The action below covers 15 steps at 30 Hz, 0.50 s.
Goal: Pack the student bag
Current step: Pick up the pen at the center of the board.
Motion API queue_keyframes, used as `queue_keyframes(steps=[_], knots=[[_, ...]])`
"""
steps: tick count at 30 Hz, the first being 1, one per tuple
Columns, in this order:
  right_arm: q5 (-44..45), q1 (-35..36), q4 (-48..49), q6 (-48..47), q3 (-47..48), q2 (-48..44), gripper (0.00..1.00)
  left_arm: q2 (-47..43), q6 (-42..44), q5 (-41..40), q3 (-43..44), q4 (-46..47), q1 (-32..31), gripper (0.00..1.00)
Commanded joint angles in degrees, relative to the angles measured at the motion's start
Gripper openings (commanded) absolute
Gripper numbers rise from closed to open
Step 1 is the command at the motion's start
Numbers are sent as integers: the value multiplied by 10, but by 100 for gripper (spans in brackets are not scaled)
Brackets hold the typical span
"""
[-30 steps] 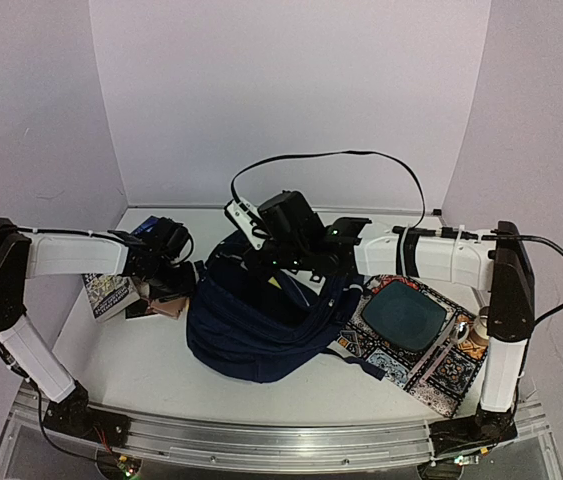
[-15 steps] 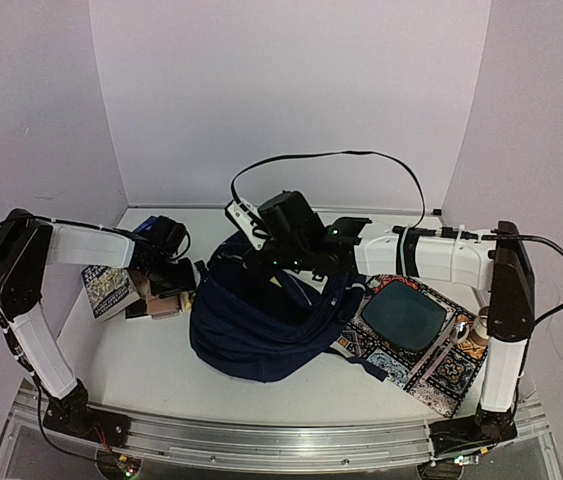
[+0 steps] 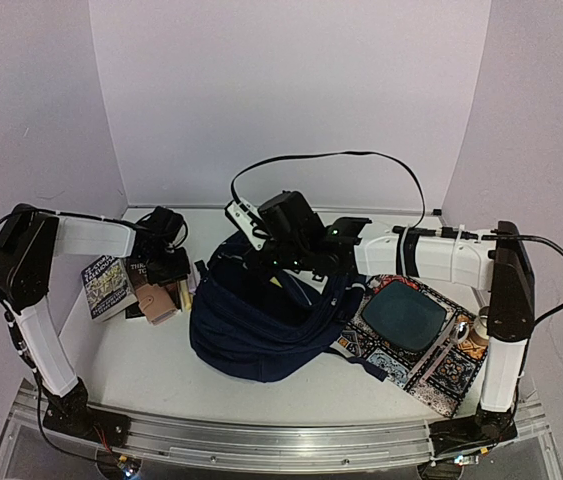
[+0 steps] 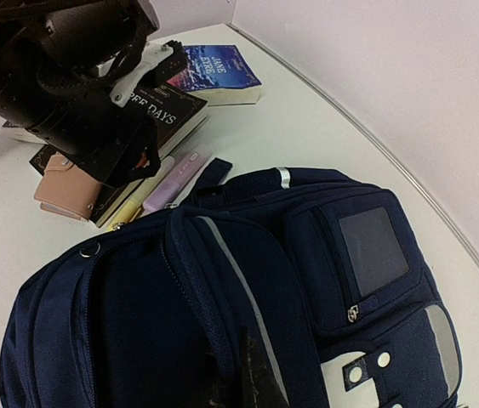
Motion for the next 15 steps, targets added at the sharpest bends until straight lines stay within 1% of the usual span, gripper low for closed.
queue_keyframes(steps=[1,7,15], knots=[[30,-4,18,-1,12,-19,0,12,-13,19,27,-8,-1,24],[28,-4,19,0,12,-18,0,29,-22,30,18,-8,-12,22],[25,-4,19,1,14,-15,0,56,-27,16,12,-10,-20,24]])
